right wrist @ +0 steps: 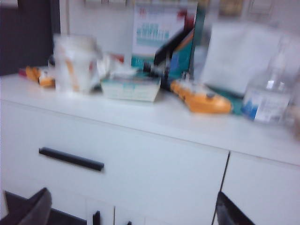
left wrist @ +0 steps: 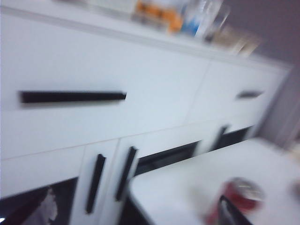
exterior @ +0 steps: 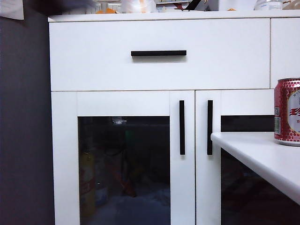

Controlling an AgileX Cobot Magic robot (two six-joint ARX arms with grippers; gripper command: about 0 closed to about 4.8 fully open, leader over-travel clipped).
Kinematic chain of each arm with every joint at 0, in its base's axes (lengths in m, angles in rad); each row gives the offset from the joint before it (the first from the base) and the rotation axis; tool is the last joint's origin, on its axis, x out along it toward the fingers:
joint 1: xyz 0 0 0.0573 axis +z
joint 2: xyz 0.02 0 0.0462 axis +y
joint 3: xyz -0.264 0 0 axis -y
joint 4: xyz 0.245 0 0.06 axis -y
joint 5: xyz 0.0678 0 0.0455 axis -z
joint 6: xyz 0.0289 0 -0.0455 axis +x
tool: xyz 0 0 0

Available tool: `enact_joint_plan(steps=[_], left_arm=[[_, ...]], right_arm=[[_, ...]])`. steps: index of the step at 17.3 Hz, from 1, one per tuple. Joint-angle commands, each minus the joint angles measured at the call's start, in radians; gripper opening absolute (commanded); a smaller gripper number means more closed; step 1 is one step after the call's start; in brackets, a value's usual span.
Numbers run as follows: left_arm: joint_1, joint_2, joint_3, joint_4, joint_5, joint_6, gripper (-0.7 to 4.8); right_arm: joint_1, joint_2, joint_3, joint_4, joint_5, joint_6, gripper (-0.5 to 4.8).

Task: Open the left door of the white cabinet, pick up a can of beverage from the table on the right, place it inside the cabinet, and finally close the cabinet door.

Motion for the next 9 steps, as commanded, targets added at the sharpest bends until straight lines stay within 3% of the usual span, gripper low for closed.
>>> enact_joint_plan(steps=[1,2,5,9], left_arm=[[-0.092,0.275,0.117,0.121,-0.161,0.053,4.79],[-0.116,0.397,0.177,0.161,-0.194,0.053,4.79],[-0.135,0.605,0.31,0.179,-0.242,0.052,4.79],[-0.135,0.752,0.422,0.193,-0.272,-0.014,4.79]], right_arm=[[0.0,0.01,0.007,0.026,0.0,0.005,4.71],[0.0,0.033,0.007,0.025,-0.005,0.003,4.71],[-0.001,0.143,0.007,0.026,-0.162,0.038,4.71],[0.001,0.235,0.007,0.052,-0.181,0.078,4.6]])
